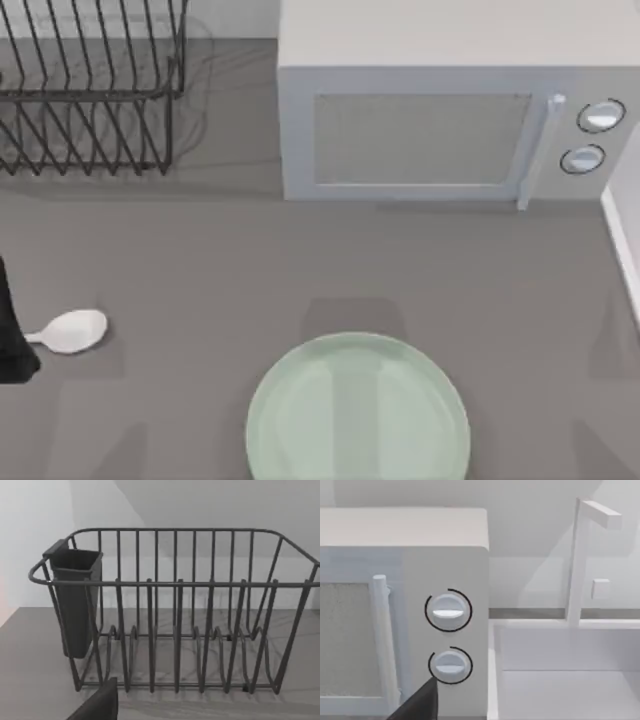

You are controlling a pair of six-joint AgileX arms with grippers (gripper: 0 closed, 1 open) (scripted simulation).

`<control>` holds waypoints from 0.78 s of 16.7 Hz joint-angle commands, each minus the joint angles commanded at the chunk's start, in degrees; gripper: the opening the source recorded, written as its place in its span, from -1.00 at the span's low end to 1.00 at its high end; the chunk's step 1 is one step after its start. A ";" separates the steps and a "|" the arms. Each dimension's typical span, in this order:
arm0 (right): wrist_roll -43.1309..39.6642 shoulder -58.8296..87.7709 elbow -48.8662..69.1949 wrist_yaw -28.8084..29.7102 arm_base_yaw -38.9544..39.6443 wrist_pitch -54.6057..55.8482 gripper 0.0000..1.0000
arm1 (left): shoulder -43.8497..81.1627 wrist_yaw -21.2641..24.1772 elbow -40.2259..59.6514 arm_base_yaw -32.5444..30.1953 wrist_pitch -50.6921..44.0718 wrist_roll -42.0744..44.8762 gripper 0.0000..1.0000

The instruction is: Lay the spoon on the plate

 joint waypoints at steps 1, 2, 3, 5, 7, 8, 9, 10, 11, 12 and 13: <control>0.00 0.00 0.00 0.00 0.00 0.00 1.00 | 0.00 0.00 0.00 0.00 0.00 0.00 1.00; 0.00 0.00 0.00 0.00 0.00 0.00 1.00 | 0.02 0.00 0.01 0.00 -0.01 0.02 1.00; 0.00 0.00 0.00 0.00 0.00 0.00 1.00 | 0.61 -0.01 0.47 -0.01 -0.44 0.61 1.00; 0.00 0.00 0.00 0.00 0.00 0.00 1.00 | 3.61 0.02 2.73 -0.03 -2.71 3.60 1.00; 0.00 0.00 0.00 0.00 0.00 0.00 1.00 | 9.02 0.13 6.44 -0.04 -6.72 8.98 1.00; 0.00 0.00 0.00 0.00 0.00 0.00 1.00 | 12.61 0.23 8.67 -0.01 -9.27 12.55 1.00; 0.00 0.00 0.00 0.00 0.00 0.00 1.00 | 16.79 0.36 11.09 0.03 -12.13 16.68 1.00; 0.00 0.00 0.00 0.00 0.00 0.00 1.00 | 21.55 0.49 13.65 0.12 -15.21 21.28 1.00; 0.00 0.00 0.00 0.00 0.00 0.00 1.00 | 26.88 0.64 16.32 0.25 -18.46 26.21 1.00; 0.00 0.00 0.00 0.00 0.00 0.00 1.00 | 32.72 0.78 19.10 0.43 -21.82 31.38 1.00; 0.00 0.00 0.00 0.00 0.00 0.00 1.00 | 38.95 0.90 21.98 0.69 -25.24 36.69 1.00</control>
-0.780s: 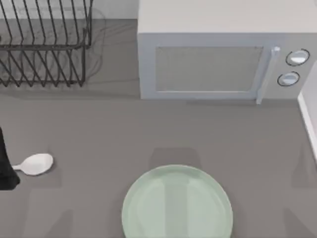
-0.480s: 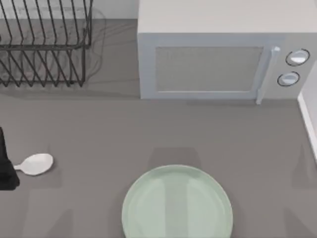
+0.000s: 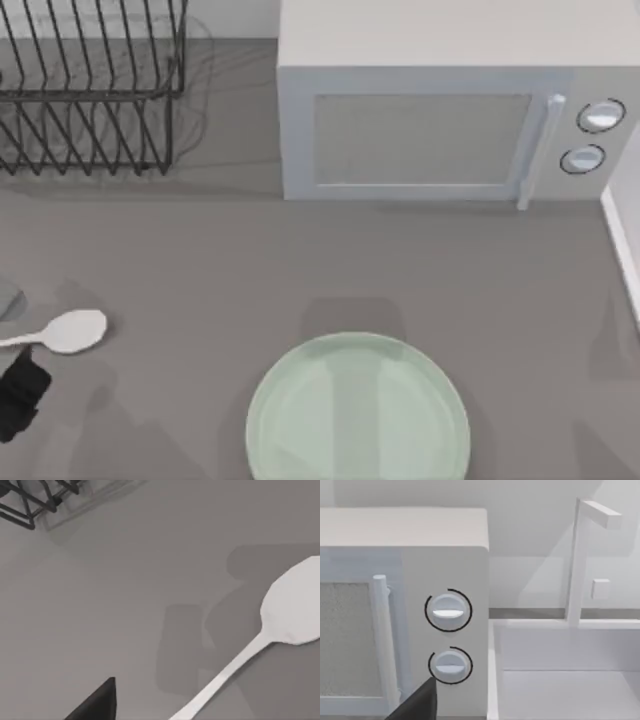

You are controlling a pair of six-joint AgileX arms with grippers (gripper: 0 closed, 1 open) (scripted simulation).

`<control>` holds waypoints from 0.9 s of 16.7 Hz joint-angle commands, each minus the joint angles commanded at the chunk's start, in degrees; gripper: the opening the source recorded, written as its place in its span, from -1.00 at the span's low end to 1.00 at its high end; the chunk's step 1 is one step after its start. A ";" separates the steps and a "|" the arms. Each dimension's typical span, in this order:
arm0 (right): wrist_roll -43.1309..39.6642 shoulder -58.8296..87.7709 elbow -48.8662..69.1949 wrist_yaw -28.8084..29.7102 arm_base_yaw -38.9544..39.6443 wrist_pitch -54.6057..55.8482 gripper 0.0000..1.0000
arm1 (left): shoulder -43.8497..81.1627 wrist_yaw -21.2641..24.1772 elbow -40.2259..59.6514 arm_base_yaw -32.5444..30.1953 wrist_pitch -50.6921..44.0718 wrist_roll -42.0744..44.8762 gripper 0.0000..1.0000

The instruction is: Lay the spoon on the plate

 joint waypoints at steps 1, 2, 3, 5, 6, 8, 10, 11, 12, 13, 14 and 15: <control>0.00 0.00 0.00 0.00 0.00 0.00 1.00 | 6.46 0.10 2.98 0.34 -3.45 5.37 1.00; 0.00 0.00 0.00 0.00 0.00 0.00 1.00 | 13.00 0.18 6.08 0.75 -6.90 10.70 1.00; 0.00 0.00 0.00 0.00 0.00 0.00 1.00 | 19.42 0.23 9.26 1.26 -10.31 15.92 1.00; 0.00 0.00 0.00 0.00 0.00 0.00 1.00 | 31.32 0.21 15.89 2.51 -16.77 25.74 1.00; 0.00 0.00 0.00 0.00 0.00 0.00 1.00 | 36.56 0.15 19.31 3.22 -19.72 30.22 1.00; 0.00 0.00 0.00 0.00 0.00 0.00 1.00 | 45.34 -0.07 26.21 4.75 -24.87 38.04 1.00; 0.00 0.00 0.00 0.00 0.00 0.00 1.00 | 51.77 -0.38 32.87 6.31 -28.91 44.03 1.00; 0.00 0.00 0.00 0.00 0.00 0.00 1.00 | 54.11 -0.56 35.96 7.04 -30.50 46.29 1.00; 0.00 0.00 0.00 0.00 0.00 0.00 1.00 | 55.86 -0.73 38.74 7.71 -31.83 48.08 1.00; 0.00 0.00 0.00 0.00 0.00 0.00 1.00 | 57.03 -0.89 41.07 8.30 -32.93 49.43 1.00; 0.00 0.00 0.00 0.00 0.00 0.00 1.00 | 57.63 -1.03 42.84 8.79 -33.78 50.36 1.00; 0.00 0.00 0.00 0.00 0.00 0.00 1.00 | 57.83 -1.13 44.04 9.14 -34.37 50.92 1.00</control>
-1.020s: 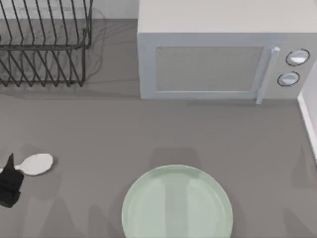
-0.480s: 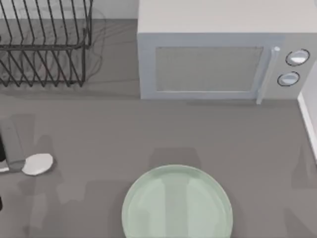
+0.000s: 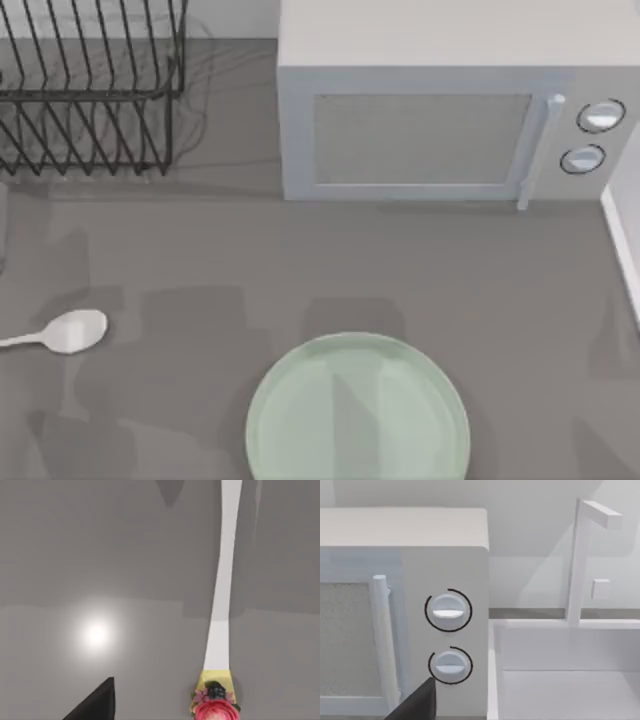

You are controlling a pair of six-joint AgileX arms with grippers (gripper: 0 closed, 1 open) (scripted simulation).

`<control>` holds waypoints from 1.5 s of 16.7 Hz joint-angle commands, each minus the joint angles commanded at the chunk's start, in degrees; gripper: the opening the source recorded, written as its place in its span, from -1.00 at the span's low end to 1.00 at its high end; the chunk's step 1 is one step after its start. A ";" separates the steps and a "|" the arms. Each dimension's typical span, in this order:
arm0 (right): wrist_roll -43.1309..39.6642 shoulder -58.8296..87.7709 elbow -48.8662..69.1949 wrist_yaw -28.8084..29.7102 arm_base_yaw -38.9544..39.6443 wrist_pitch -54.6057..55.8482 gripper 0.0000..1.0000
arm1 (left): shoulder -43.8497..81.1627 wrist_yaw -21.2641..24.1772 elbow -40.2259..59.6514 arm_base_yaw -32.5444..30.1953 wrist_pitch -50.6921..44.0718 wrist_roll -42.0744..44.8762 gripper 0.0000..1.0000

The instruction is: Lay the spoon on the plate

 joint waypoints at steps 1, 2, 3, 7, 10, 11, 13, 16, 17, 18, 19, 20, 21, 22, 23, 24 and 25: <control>0.00 0.00 0.00 0.00 0.00 0.00 1.00 | 0.01 -0.06 0.62 0.19 -0.30 0.25 1.00; 0.00 0.00 0.00 0.00 0.00 0.00 1.00 | 0.00 -0.06 0.69 0.21 -0.33 0.28 1.00; 0.00 0.00 0.00 0.00 0.00 0.00 1.00 | 0.00 -0.06 0.69 0.21 -0.33 0.28 1.00; 0.00 0.00 0.00 0.00 0.00 0.00 1.00 | -0.07 -0.01 0.44 -0.06 0.00 0.20 1.00; 0.00 0.00 0.00 0.00 0.00 0.00 1.00 | 1.97 -0.06 -2.01 0.12 4.11 0.19 1.00; 0.00 0.00 0.00 0.00 0.00 0.00 1.00 | 3.13 -0.07 -3.33 0.18 6.69 0.25 1.00; 0.00 0.00 0.00 0.00 0.00 0.00 1.00 | 5.87 -0.04 -6.44 0.26 13.29 0.42 1.00; 0.00 0.00 0.00 0.00 0.00 0.00 1.00 | 9.41 -0.03 -10.54 0.41 20.78 0.62 1.00; 0.00 0.00 0.00 0.00 0.00 0.00 1.00 | 10.12 -0.03 -11.37 0.44 22.07 0.67 1.00; 0.00 0.00 0.00 0.00 0.00 0.00 1.00 | 10.53 -0.03 -11.83 0.46 22.74 0.69 1.00; 0.00 0.00 0.00 0.00 0.00 0.00 1.00 | 10.59 -0.03 -11.89 0.46 22.84 0.70 1.00; 0.00 0.00 0.00 0.00 0.00 0.00 1.00 | 10.59 -0.03 -11.89 0.46 22.84 0.70 1.00; 0.00 0.00 0.00 0.00 0.00 0.00 1.00 | 10.59 -0.03 -11.89 0.46 22.84 0.70 1.00; 0.00 0.00 0.00 0.00 0.00 0.00 1.00 | 10.59 -0.03 -11.89 0.46 22.84 0.70 1.00; 0.00 0.00 0.00 0.00 0.00 0.00 1.00 | 10.59 -0.03 -11.89 0.46 22.84 0.70 0.85; 0.00 0.00 0.00 0.00 0.00 0.00 1.00 | 10.59 -0.03 -11.89 0.46 22.84 0.70 0.70; 0.00 0.00 0.00 0.00 0.00 0.00 1.00 | 10.59 -0.03 -11.89 0.46 22.84 0.70 0.55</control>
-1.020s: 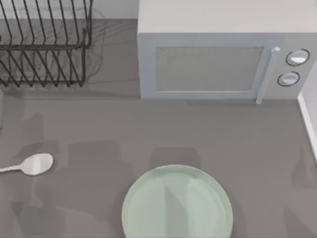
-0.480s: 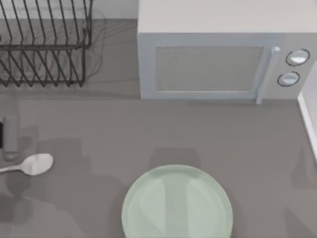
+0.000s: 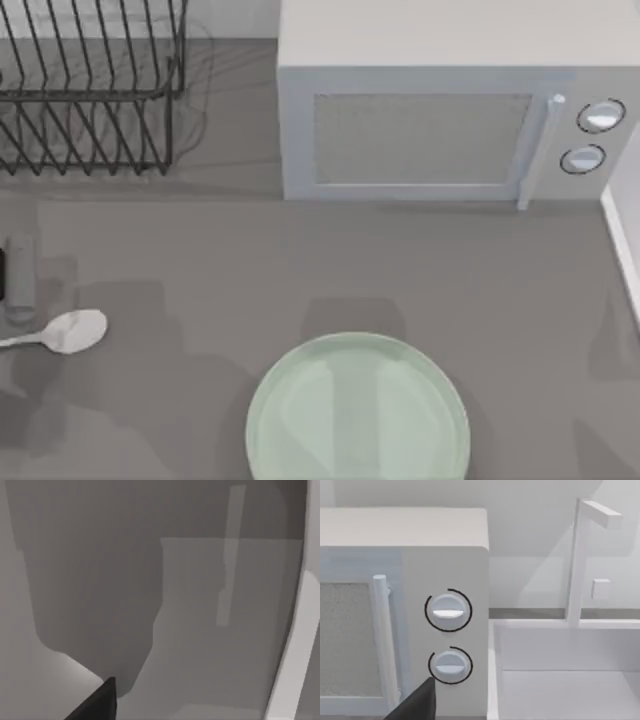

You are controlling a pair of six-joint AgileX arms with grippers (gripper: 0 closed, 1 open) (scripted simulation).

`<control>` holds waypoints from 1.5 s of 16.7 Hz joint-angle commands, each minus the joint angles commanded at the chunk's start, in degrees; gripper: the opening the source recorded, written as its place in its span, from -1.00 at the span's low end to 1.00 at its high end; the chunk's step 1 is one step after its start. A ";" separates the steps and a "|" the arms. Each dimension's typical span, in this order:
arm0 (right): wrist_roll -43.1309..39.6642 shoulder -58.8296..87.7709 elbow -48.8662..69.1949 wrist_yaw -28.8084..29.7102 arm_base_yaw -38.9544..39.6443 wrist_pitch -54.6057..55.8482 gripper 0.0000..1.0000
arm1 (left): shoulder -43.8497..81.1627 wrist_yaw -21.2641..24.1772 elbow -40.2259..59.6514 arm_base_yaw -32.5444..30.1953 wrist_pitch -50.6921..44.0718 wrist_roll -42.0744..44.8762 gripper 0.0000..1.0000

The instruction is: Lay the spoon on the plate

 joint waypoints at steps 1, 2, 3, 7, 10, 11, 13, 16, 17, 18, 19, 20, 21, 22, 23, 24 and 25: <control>0.00 0.00 0.00 0.00 0.00 0.00 1.00 | 0.00 0.00 0.00 0.00 0.00 0.00 0.40; 0.00 0.00 0.00 0.00 0.00 0.00 1.00 | 0.00 0.00 0.00 0.00 0.00 0.00 0.25; 0.00 0.00 0.00 0.00 0.00 0.00 1.00 | 0.00 0.00 0.00 0.00 0.00 0.00 0.10; 0.00 0.00 0.00 0.00 0.00 0.00 1.00 | 0.00 0.00 0.00 0.00 0.00 0.00 -0.51; 0.00 0.00 0.00 0.00 0.00 0.00 1.00 | 0.00 0.00 0.00 0.00 0.00 0.00 -0.96; 0.00 0.00 0.00 0.00 0.00 0.00 1.00 | 0.00 0.00 0.00 0.00 0.00 0.00 -1.00; 0.00 0.00 0.00 0.00 0.00 0.00 1.00 | 0.00 0.00 0.00 0.00 0.00 0.00 -1.00; 0.00 0.00 0.00 0.00 0.00 0.00 1.00 | 0.00 0.00 0.00 0.00 0.00 0.00 -1.00; 0.00 0.00 0.00 0.00 0.00 0.00 1.00 | 0.00 0.00 0.00 0.00 0.00 0.00 -1.00; 0.00 0.00 0.00 0.00 0.00 0.00 1.00 | 0.00 0.00 0.00 0.00 0.00 0.00 -1.00; 0.00 0.00 0.00 0.00 0.00 0.00 1.00 | -3.67 0.12 1.15 -0.14 -4.81 -1.69 -1.00; 0.00 0.00 0.00 0.00 0.00 0.00 1.00 | -3.71 0.10 1.31 -0.12 -4.98 -1.67 -1.00; 0.00 0.00 0.00 0.00 0.00 0.00 1.00 | -3.92 0.06 1.96 -0.10 -5.75 -1.58 -1.00; 0.00 0.00 0.00 0.00 0.00 0.00 1.00 | -4.37 0.02 3.00 -0.10 -7.12 -1.47 -1.00; 0.00 0.00 0.00 0.00 0.00 0.00 1.00 | -5.09 0.02 4.29 -0.14 -9.10 -1.41 -1.00; 0.00 0.00 0.00 0.00 0.00 0.00 1.00 | -5.97 0.06 5.78 -0.20 -11.62 -1.37 -1.00; 0.00 0.00 0.00 0.00 0.00 0.00 1.00 | -6.89 0.09 7.40 -0.23 -14.52 -1.36 -1.00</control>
